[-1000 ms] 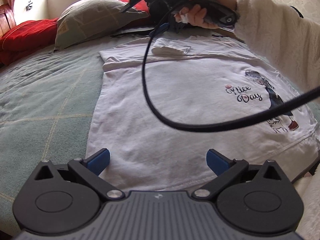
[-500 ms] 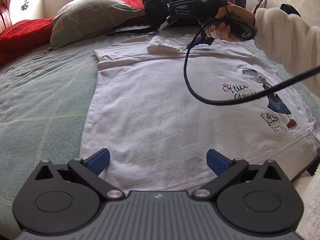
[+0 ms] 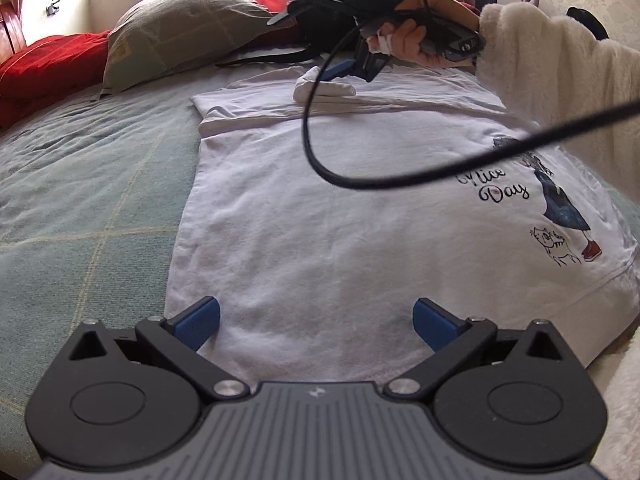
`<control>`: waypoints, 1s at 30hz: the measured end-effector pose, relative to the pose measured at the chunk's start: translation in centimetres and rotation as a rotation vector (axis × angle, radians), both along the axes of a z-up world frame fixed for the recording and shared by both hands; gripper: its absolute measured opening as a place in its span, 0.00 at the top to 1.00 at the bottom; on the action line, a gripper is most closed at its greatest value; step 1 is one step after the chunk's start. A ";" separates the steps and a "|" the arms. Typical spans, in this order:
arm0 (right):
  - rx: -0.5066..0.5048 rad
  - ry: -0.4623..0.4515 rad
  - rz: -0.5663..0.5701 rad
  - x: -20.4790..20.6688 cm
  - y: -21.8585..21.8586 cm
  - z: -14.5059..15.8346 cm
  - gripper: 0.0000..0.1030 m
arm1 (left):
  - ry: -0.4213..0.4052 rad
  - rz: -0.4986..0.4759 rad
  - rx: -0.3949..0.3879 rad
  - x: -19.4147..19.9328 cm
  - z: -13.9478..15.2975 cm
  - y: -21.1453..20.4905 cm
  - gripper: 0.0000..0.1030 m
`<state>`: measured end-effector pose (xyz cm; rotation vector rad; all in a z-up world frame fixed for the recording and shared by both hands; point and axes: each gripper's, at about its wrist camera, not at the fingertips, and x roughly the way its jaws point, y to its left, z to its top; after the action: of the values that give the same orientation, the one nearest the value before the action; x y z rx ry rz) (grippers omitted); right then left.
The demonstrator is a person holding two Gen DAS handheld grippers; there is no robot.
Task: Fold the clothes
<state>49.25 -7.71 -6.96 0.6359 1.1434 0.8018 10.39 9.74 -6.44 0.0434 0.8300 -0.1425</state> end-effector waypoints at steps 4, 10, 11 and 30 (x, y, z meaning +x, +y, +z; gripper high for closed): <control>-0.069 -0.045 -0.011 0.1 0.0 0.5 0.00 | -0.002 0.008 -0.007 0.1 0.0 0.4 0.01; -0.112 -0.048 -0.060 -0.6 -2.7 -0.4 0.00 | -0.004 -0.001 0.001 0.2 -0.1 0.2 0.01; -0.116 -0.037 -0.064 -0.8 -3.1 -0.7 0.00 | -0.005 -0.001 -0.001 0.2 -0.1 0.2 0.01; -0.006 -0.114 0.047 -1.5 0.6 3.0 0.00 | -0.006 0.006 -0.001 0.2 0.0 0.4 0.01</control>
<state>47.80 -7.15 -3.99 0.5529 1.0593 0.8632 10.56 10.10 -6.40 0.0400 0.8242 -0.1377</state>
